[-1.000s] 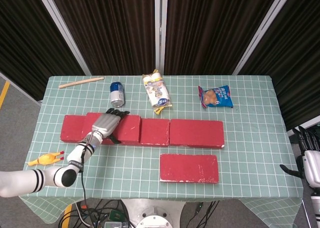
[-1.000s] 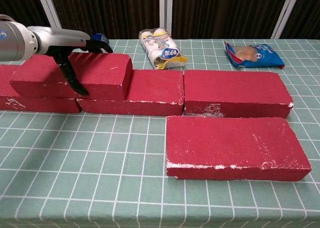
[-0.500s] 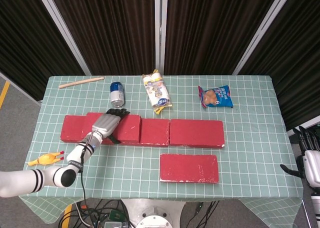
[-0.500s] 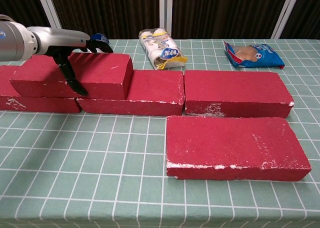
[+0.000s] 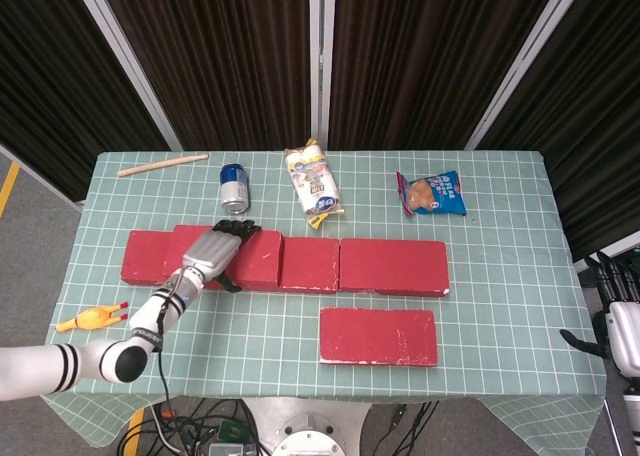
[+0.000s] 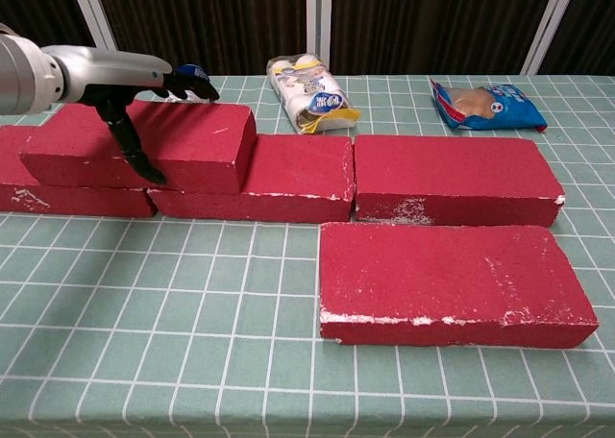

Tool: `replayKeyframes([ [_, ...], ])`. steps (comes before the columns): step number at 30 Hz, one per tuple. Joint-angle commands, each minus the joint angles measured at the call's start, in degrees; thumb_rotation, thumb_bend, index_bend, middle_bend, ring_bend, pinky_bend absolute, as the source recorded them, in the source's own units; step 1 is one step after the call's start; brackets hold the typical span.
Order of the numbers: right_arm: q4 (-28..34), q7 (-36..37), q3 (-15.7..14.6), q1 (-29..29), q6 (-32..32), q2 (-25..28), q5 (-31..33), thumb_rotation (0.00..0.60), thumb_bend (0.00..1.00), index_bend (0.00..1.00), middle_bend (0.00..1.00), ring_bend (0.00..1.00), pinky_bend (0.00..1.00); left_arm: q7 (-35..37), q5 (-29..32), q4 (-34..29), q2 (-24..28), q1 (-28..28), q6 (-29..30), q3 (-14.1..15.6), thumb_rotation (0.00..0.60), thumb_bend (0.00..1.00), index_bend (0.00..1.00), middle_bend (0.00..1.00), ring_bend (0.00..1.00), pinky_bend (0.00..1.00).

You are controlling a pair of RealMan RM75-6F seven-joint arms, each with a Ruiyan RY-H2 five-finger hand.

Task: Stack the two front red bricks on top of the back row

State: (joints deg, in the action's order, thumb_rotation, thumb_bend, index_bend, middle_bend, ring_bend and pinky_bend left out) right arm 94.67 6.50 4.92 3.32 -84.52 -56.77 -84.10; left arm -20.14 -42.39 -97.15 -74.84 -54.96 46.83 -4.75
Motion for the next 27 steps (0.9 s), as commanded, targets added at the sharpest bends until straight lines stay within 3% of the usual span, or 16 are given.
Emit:
replayKeyframes([
  [1, 0.63, -0.32, -0.02, -0.19, -0.6, 0.36, -0.54, 0.6, 0.0, 0.0, 0.0, 0.0, 0.0, -0.03, -0.95, -2.62, 1.76, 1.36, 3.31, -0.31, 0.6, 0.02, 0.04, 0.0, 0.0, 0.0],
  [8, 3.37, 0.06, -1.78, -0.04, -0.55, 2.29, -4.78, 0.6, 0.0, 0.0, 0.0, 0.0, 0.0, 0.5, -6.0, -9.36, 6.58, 6.32, 11.98, 0.15, 0.6, 0.02, 0.04, 0.0, 0.0, 0.0],
  [15, 6.78, -0.59, -4.71, 1.41, 1.68, 5.26, -11.5, 0.6, 0.0, 0.0, 0.0, 0.0, 0.0, 4.03, -17.1, -13.59, 12.42, 18.54, 27.03, 5.11, 0.6, 0.02, 0.04, 0.0, 0.0, 0.0],
  [20, 10.31, -0.77, -6.65, 5.38, 8.49, 7.45, -15.59, 0.6, 0.0, 0.0, 0.0, 0.0, 0.0, 5.09, -26.06, -9.74, 13.21, 27.6, 38.22, 8.93, 0.6, 0.02, 0.04, 0.0, 0.0, 0.0],
  [27, 14.56, -6.0, -6.82, 12.05, 21.2, 6.21, -14.16, 0.6, 0.0, 0.0, 0.0, 0.0, 0.0, 10.03, -31.29, -6.16, 12.74, 35.9, 43.9, 11.4, 0.6, 0.02, 0.04, 0.0, 0.0, 0.0],
])
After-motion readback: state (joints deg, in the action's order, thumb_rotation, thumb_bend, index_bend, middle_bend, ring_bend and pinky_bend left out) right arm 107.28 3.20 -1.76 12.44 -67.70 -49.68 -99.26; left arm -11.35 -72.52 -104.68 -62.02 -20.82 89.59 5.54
